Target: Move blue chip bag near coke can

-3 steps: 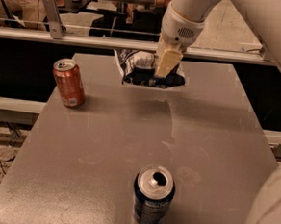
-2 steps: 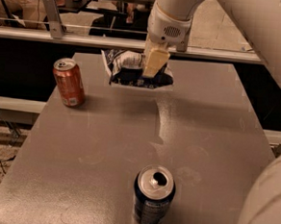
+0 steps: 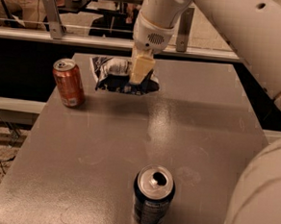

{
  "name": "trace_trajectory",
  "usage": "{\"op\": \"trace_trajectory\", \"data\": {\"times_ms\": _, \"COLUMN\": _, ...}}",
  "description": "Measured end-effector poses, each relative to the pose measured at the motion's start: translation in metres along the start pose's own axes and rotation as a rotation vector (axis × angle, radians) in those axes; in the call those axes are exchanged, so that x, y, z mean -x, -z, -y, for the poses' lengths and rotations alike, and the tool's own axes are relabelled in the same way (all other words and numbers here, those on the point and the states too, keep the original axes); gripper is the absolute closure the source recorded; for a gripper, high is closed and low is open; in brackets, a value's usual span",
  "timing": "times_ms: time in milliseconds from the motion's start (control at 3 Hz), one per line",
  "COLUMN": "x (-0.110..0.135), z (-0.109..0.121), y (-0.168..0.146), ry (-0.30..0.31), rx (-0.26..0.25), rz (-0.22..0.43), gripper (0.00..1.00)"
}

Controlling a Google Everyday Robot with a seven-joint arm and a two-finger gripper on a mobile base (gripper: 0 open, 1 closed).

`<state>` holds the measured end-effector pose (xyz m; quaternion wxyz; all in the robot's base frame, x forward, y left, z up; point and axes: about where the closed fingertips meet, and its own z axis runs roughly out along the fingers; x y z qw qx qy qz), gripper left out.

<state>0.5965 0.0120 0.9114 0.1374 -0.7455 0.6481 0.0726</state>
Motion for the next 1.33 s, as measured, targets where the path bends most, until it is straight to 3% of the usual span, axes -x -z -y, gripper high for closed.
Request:
{"op": "trace_trajectory", "data": {"times_ms": 667, "x": 0.0057, "z": 0.0008, "y": -0.0130, "ry": -0.005, "rx": 0.010, "rz": 0.013, "gripper": 0.13}}
{"op": "trace_trajectory", "data": {"times_ms": 1000, "x": 0.0070, "z": 0.0025, "y": -0.0146, "ry": -0.005, "rx": 0.006, "rz": 0.016, "gripper": 0.00}}
{"op": "trace_trajectory", "data": {"times_ms": 1333, "x": 0.0070, "z": 0.0025, "y": -0.0146, "ry": -0.005, "rx": 0.006, "rz": 0.016, "gripper": 0.00}}
